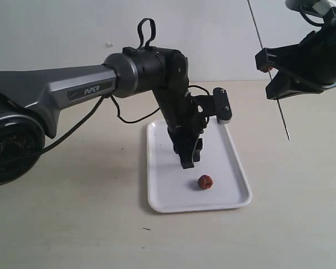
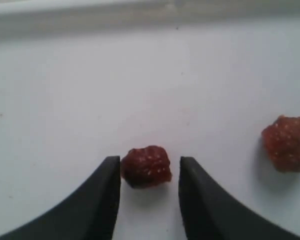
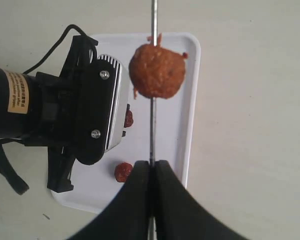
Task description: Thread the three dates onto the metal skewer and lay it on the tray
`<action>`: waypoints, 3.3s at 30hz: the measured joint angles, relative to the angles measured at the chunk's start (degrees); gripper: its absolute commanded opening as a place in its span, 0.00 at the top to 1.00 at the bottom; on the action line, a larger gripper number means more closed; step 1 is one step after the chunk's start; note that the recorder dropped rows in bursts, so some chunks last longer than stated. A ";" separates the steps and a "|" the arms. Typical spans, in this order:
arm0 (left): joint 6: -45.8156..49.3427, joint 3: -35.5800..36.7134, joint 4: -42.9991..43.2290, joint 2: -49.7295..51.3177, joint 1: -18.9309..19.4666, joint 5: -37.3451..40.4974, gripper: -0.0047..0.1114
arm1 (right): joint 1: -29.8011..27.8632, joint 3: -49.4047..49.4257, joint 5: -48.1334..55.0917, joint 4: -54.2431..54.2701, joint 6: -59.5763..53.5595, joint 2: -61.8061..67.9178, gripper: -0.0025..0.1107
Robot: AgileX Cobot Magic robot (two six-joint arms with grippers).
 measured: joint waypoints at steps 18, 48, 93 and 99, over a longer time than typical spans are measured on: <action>0.00 0.00 0.00 1.36 0.00 -0.20 0.63 | 0.00 0.00 0.00 0.00 0.00 0.00 0.98; -4.03 0.00 -54.79 -7.98 19.44 9.12 0.70 | 0.00 1.82 1.21 0.21 -0.83 -0.04 0.98; -16.80 0.00 -88.00 -4.11 24.18 0.98 0.71 | 9.21 14.81 -6.12 38.66 -32.26 -0.04 0.98; -16.87 0.00 -88.00 -4.11 24.18 1.43 0.71 | 9.21 14.81 -8.46 38.66 -32.02 -0.04 0.98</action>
